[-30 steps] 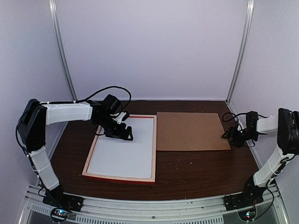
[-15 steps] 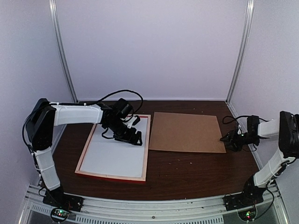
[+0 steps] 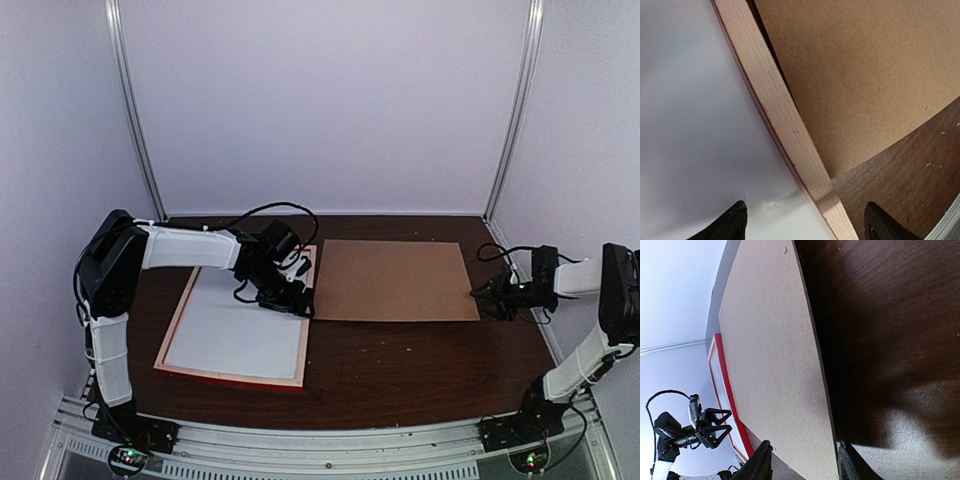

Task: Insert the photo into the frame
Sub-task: Turn over the backboard.

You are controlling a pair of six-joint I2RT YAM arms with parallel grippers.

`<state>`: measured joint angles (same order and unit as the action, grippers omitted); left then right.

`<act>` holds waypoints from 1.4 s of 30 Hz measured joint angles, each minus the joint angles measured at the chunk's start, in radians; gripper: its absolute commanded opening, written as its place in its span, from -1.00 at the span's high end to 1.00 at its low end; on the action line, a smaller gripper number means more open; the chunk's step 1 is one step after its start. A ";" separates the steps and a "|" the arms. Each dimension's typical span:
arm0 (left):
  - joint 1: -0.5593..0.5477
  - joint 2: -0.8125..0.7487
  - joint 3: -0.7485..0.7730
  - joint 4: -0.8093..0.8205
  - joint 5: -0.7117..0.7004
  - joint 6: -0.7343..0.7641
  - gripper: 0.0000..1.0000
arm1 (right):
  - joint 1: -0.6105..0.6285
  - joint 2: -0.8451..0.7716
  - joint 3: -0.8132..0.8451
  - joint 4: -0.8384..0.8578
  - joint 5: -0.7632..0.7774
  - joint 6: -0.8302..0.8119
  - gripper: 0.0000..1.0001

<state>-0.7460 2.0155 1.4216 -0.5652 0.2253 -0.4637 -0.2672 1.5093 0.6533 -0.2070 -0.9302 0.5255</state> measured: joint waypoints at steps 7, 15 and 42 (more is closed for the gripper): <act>-0.010 0.006 0.023 0.003 0.003 -0.003 -0.61 | -0.001 -0.044 -0.009 0.038 -0.042 0.031 0.15; -0.034 0.018 0.048 0.014 0.019 -0.003 -0.61 | -0.001 -0.106 -0.021 0.054 -0.085 0.066 0.17; -0.043 0.050 0.088 -0.012 0.013 -0.003 -0.60 | 0.076 -0.256 0.049 0.020 -0.112 0.069 0.28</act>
<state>-0.7891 2.0651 1.5093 -0.5774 0.2382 -0.4667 -0.1909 1.2537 0.7025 -0.1871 -1.0420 0.5945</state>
